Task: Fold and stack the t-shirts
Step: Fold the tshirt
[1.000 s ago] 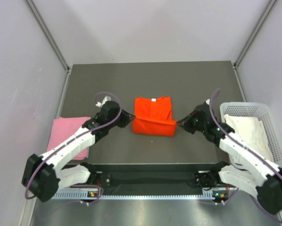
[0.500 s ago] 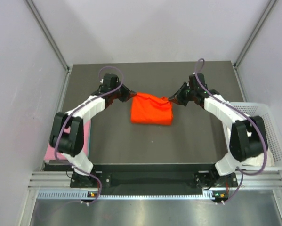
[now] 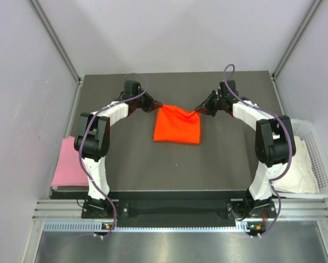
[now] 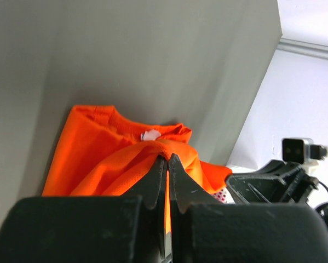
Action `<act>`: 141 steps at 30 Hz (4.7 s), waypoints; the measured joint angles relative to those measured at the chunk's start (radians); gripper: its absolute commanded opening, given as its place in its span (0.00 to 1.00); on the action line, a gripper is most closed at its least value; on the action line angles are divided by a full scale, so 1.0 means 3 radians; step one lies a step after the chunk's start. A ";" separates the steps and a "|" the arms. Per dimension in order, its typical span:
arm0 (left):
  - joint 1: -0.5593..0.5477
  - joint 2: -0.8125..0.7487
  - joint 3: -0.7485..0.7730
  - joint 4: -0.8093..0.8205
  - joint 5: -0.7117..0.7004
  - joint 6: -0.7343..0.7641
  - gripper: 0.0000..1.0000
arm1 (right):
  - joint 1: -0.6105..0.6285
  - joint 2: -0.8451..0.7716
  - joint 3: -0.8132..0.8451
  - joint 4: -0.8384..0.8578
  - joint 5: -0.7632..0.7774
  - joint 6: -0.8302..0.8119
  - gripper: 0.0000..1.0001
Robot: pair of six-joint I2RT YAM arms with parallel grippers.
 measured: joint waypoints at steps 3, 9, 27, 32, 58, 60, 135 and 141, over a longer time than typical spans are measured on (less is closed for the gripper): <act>0.0036 0.0107 0.0071 0.0055 0.0043 -0.0001 0.00 | -0.0045 0.0186 0.0074 0.0136 -0.0113 -0.0001 0.01; 0.0108 0.0289 0.0102 0.0146 0.0080 -0.0029 0.00 | -0.0109 0.0516 0.0256 0.0259 -0.0289 0.0000 0.04; 0.0159 0.0595 0.0971 -0.0680 0.0064 0.0678 0.38 | -0.0502 0.1007 0.1110 -0.0356 -0.0422 -0.0750 0.46; 0.0136 0.0173 0.0754 -0.0746 0.0230 0.1036 0.35 | -0.0505 0.0776 0.1275 -0.0460 -0.0383 -0.1231 0.47; 0.0145 0.1026 -0.0385 0.2330 0.0881 -0.0104 0.27 | -0.0360 0.1556 0.0070 0.2426 -0.1231 0.0312 0.23; 0.0189 0.1026 -0.0351 0.2302 0.0899 -0.0078 0.28 | -0.0462 0.1591 0.0160 0.2309 -0.1246 0.0248 0.22; 0.0196 -0.0455 -0.2076 0.1474 0.1166 0.0712 0.29 | -0.0080 0.0366 -0.1858 0.2258 -0.1675 0.0010 0.25; 0.0191 -0.1011 -0.2037 0.1052 0.1128 0.0870 0.31 | -0.0538 -0.0189 -0.2001 0.1531 -0.1574 -0.0548 0.29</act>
